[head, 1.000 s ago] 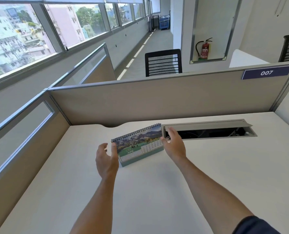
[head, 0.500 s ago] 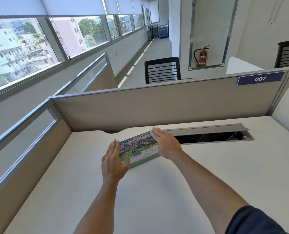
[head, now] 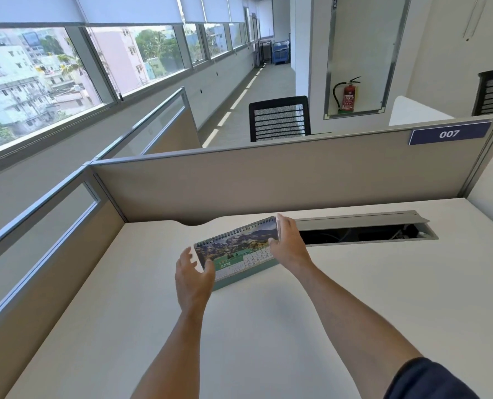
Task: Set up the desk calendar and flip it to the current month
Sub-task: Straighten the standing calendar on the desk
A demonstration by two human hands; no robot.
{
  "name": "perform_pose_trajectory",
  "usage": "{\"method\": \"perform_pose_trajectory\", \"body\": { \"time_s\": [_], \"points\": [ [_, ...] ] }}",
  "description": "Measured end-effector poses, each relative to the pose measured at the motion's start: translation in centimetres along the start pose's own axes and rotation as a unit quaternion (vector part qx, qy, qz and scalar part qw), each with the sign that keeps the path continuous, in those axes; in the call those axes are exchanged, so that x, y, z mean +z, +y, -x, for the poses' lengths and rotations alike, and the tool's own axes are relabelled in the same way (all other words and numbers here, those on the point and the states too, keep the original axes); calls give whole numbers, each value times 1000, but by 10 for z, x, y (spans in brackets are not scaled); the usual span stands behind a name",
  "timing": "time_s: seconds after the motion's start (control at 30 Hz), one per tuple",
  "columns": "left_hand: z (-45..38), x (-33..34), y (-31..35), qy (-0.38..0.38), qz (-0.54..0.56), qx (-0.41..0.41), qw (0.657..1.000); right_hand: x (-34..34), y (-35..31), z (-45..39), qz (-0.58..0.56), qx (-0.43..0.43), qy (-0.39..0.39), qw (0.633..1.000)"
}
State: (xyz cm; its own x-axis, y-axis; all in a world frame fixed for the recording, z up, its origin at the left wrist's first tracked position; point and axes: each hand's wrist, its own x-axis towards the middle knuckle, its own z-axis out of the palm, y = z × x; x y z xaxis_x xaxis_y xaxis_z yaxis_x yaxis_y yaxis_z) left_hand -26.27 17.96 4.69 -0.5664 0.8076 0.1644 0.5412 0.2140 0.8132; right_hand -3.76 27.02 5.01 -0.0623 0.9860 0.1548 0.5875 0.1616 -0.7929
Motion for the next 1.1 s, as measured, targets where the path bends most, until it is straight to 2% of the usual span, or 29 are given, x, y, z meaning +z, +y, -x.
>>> {"method": "perform_pose_trajectory", "body": {
  "time_s": [0.07, 0.17, 0.3, 0.4, 0.6, 0.97, 1.1],
  "points": [
    [-4, 0, -1, -4, 40, -39, 998, 2, 2, -2, -36, 42, -5, 998],
    [-10, 1, -1, -20, 65, -48, 997, 5, 7, -3, -53, 58, -23, 997],
    [-17, 3, 4, -24, 83, -72, 994, 7, 6, -6, -100, 79, 18, 992],
    [-19, 5, 4, -22, 93, -80, 992, 8, 5, -10, -141, 109, 6, 984],
    [-26, 9, 7, -27, 122, -95, 988, 11, 13, -17, -176, 107, -30, 978],
    [-41, 16, 6, -61, 149, -104, 982, 18, 18, -27, -189, 118, 18, 975],
    [-57, 15, 8, -88, 152, -103, 979, 13, 21, -31, -215, 126, -13, 968]
  ]
}}
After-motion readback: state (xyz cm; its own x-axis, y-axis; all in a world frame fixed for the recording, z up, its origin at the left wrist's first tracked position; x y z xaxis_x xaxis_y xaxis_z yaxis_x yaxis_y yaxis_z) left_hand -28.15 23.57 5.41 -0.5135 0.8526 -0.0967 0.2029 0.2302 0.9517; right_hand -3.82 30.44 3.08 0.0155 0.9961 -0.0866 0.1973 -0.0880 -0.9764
